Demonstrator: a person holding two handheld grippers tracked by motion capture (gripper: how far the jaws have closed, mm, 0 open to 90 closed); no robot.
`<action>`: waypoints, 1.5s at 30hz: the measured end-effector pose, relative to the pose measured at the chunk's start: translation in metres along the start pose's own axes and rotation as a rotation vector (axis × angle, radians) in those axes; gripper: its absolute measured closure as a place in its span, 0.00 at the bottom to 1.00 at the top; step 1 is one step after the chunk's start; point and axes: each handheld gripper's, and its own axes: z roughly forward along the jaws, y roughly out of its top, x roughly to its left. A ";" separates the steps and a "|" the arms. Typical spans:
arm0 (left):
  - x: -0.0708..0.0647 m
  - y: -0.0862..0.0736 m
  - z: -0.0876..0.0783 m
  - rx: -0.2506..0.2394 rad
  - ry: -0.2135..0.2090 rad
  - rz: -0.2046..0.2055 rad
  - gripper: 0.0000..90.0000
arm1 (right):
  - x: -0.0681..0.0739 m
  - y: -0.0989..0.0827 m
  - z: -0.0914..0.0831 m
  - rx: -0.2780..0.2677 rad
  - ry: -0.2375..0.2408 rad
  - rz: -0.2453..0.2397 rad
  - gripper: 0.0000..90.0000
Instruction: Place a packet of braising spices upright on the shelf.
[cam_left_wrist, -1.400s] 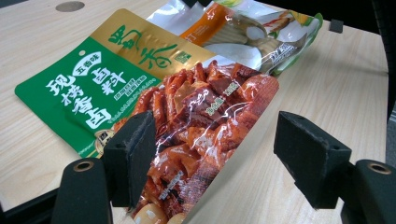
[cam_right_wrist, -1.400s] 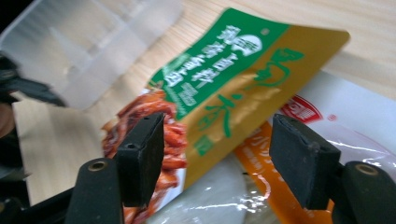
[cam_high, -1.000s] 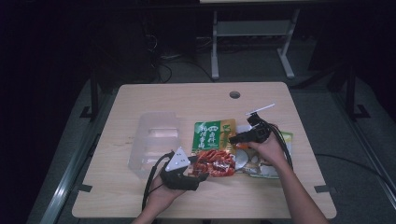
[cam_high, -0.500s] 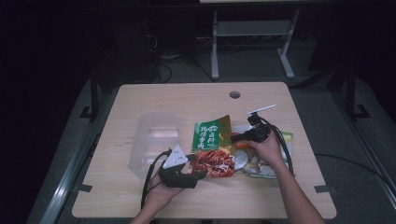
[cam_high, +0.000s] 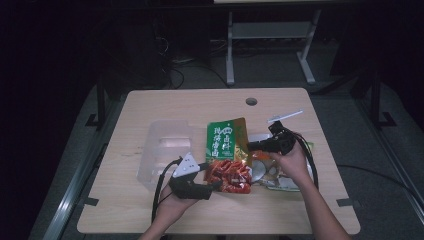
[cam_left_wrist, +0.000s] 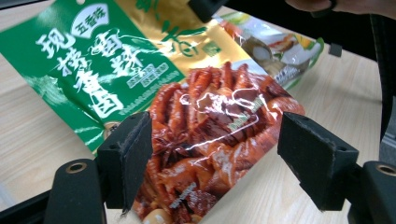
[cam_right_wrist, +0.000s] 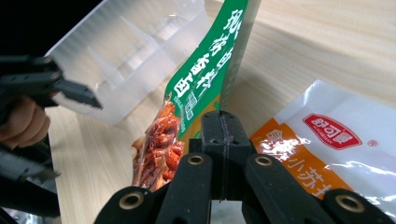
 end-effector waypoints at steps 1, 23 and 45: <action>0.000 0.001 0.000 -0.003 0.004 -0.002 0.28 | 0.003 0.000 -0.003 -0.005 -0.001 -0.009 1.00; 0.004 0.006 0.026 0.048 0.023 -0.075 0.26 | 0.043 -0.032 -0.069 -0.178 0.054 -0.273 1.00; -0.001 0.015 0.035 0.006 -0.048 -0.166 0.91 | 0.023 -0.063 -0.077 -0.194 0.063 -0.232 1.00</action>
